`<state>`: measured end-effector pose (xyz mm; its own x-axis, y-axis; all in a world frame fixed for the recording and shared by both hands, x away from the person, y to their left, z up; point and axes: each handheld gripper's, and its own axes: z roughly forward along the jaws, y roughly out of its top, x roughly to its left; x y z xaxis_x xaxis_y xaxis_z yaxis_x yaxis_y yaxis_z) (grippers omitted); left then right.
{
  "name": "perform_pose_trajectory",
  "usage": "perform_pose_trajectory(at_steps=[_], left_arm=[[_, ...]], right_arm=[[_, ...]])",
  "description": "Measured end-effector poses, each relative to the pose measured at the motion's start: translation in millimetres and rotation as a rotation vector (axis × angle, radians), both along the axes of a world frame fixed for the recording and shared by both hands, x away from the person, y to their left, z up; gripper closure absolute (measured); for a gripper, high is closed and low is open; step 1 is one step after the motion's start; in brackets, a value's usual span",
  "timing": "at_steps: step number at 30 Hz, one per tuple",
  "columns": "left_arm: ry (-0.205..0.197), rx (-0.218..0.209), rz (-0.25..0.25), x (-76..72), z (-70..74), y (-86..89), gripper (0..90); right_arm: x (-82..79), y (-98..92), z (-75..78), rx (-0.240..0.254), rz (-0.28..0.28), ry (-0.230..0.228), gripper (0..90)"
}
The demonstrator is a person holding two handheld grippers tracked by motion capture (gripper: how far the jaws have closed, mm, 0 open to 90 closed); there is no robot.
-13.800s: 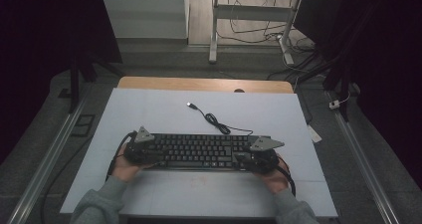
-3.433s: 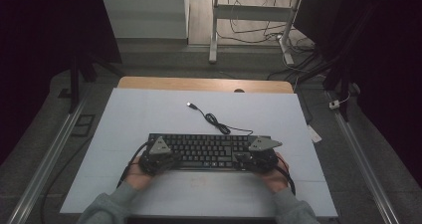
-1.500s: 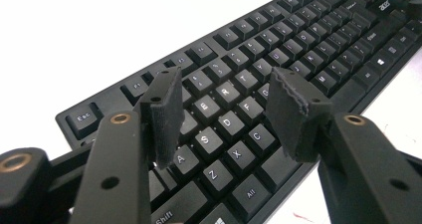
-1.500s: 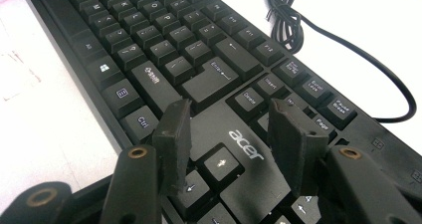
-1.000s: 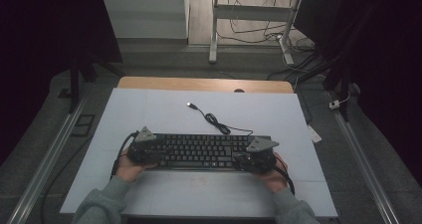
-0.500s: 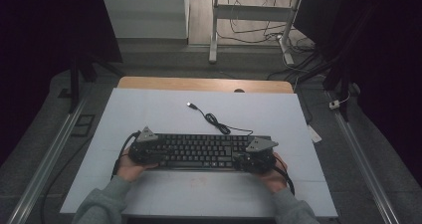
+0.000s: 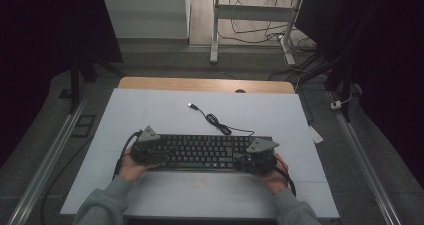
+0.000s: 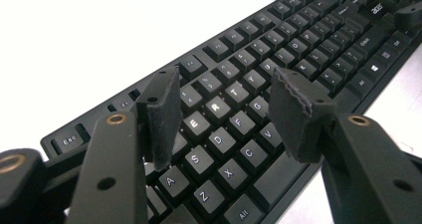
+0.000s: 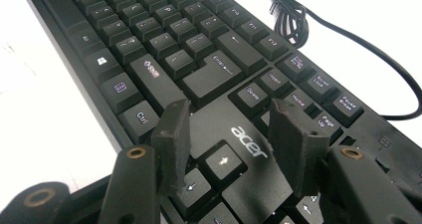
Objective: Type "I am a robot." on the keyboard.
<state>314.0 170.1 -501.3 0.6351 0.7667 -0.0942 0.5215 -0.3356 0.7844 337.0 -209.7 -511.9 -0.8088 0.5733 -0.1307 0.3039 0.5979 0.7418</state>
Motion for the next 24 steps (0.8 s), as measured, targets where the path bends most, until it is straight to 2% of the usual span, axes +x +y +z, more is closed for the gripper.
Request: perform_pose_trajectory(at_steps=[9, 17, 20, 24], left_arm=[[-0.007, -0.005, -0.005, 2.8, 1.9, -3.7, 46.6], [-0.007, -0.006, 0.002, 11.3, 2.0, -7.3, 48.7], [0.001, -0.002, -0.004, 13.5, 0.0, -8.9, 52.5], [0.019, 0.018, -0.022, 16.0, -4.3, -11.5, 63.1]], right_arm=[[0.0, 0.0, 0.1, 0.000, 0.000, -0.003, 51.2], [-0.1, -0.4, 0.5, 0.003, -0.001, -0.006, 51.1], [0.0, -0.6, 0.5, 0.005, -0.002, -0.005, 51.1], [0.1, -0.7, 0.5, 0.006, -0.004, -0.006, 51.1]])
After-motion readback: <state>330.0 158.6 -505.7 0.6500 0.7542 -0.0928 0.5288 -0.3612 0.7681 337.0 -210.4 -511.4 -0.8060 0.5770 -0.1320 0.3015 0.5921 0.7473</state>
